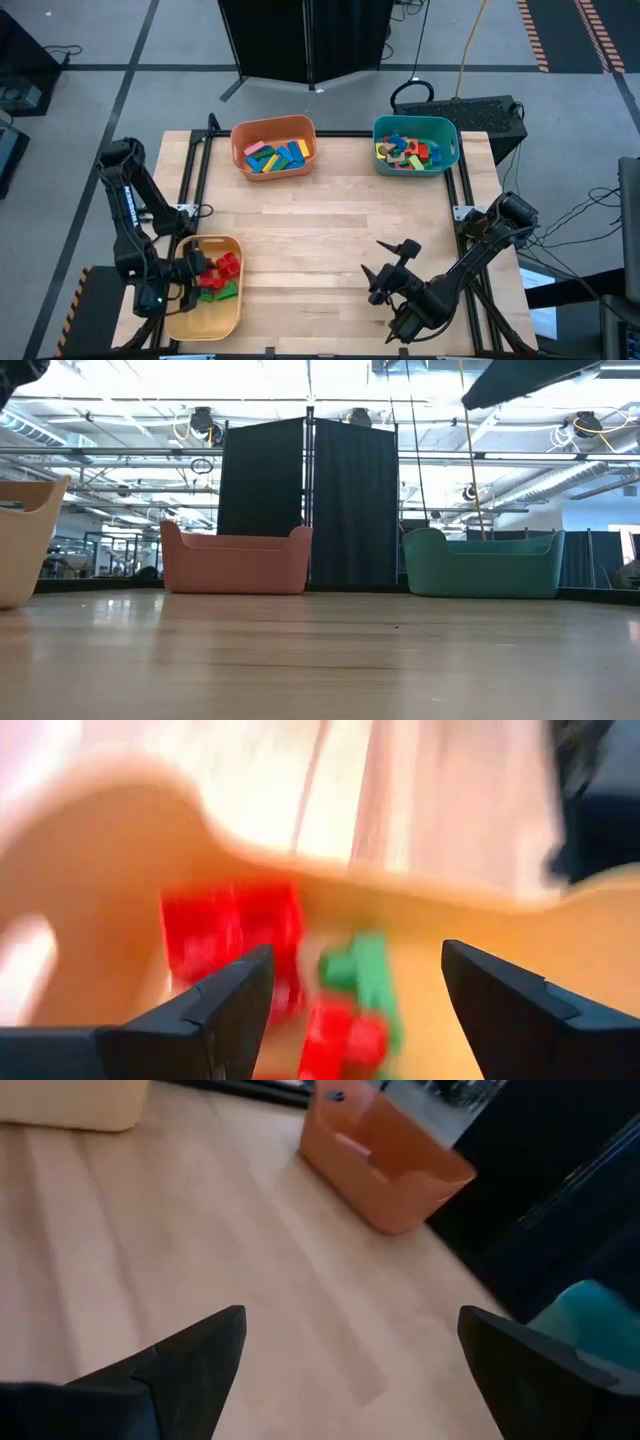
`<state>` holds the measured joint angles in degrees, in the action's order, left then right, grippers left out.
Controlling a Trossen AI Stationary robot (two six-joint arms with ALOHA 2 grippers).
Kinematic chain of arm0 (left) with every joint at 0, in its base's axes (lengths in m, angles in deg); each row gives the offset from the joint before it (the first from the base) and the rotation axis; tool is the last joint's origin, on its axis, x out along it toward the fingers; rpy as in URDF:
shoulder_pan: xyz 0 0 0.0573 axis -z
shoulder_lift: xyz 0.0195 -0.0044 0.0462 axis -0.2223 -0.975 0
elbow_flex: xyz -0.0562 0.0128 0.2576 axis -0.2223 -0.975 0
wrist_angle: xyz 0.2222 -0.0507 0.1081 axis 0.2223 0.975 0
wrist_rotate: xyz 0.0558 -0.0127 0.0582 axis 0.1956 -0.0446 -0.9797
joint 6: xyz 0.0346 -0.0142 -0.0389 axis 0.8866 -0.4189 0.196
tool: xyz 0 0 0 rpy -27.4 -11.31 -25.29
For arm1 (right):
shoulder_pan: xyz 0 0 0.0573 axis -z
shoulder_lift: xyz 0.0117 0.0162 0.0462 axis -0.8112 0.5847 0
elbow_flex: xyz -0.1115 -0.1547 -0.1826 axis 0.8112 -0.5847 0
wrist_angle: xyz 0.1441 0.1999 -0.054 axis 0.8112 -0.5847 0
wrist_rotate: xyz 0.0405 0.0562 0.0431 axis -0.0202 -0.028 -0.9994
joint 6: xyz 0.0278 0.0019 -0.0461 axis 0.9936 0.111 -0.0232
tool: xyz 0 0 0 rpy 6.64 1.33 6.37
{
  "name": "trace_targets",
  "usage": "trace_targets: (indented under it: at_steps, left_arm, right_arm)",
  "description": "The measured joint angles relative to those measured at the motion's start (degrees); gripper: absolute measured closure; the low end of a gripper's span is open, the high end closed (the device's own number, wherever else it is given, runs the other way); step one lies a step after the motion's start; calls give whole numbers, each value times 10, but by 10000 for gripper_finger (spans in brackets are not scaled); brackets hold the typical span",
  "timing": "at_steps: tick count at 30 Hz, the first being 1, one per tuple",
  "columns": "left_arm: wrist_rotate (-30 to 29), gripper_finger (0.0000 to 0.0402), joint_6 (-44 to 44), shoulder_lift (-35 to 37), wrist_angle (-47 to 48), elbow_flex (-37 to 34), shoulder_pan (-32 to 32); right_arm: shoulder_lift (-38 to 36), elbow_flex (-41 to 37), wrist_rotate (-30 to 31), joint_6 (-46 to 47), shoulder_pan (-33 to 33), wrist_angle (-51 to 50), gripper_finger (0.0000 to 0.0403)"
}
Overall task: Sort blocks by size
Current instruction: Return to Home Position
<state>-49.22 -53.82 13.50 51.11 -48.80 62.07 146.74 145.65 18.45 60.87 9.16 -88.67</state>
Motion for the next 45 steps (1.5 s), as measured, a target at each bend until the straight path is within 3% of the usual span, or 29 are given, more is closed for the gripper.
trace_targets:
  at_steps: [5,11,14,19,23,27,35,38,45]
  left_arm:
    - [-126,121,87,22,-1,39,-2]
    - [-180,121,182,38,0,77,-35]
    - [-214,121,194,39,-1,85,-62]
    - [-224,132,258,39,4,85,-132]
    - [-225,167,301,39,2,85,-196]
    - [-225,217,350,39,-22,85,-259]
    - [-132,317,568,38,-193,85,-377]
    - [-91,346,641,38,-259,85,-423]
    - [50,386,768,38,-407,68,-533]
  right_arm:
    - [-2,1,23,13,17,-15,46]
    - [-36,7,39,29,20,-63,63]
    - [-71,7,39,15,15,-74,111]
    - [-137,7,39,-26,6,-104,231]
    - [-195,6,27,-79,4,-116,309]
    - [-269,-23,27,-102,0,-113,356]
    - [-451,-177,28,-140,-17,-19,396]
    - [-522,-246,20,-200,-17,74,402]
    - [-661,-398,-62,-399,2,342,403]
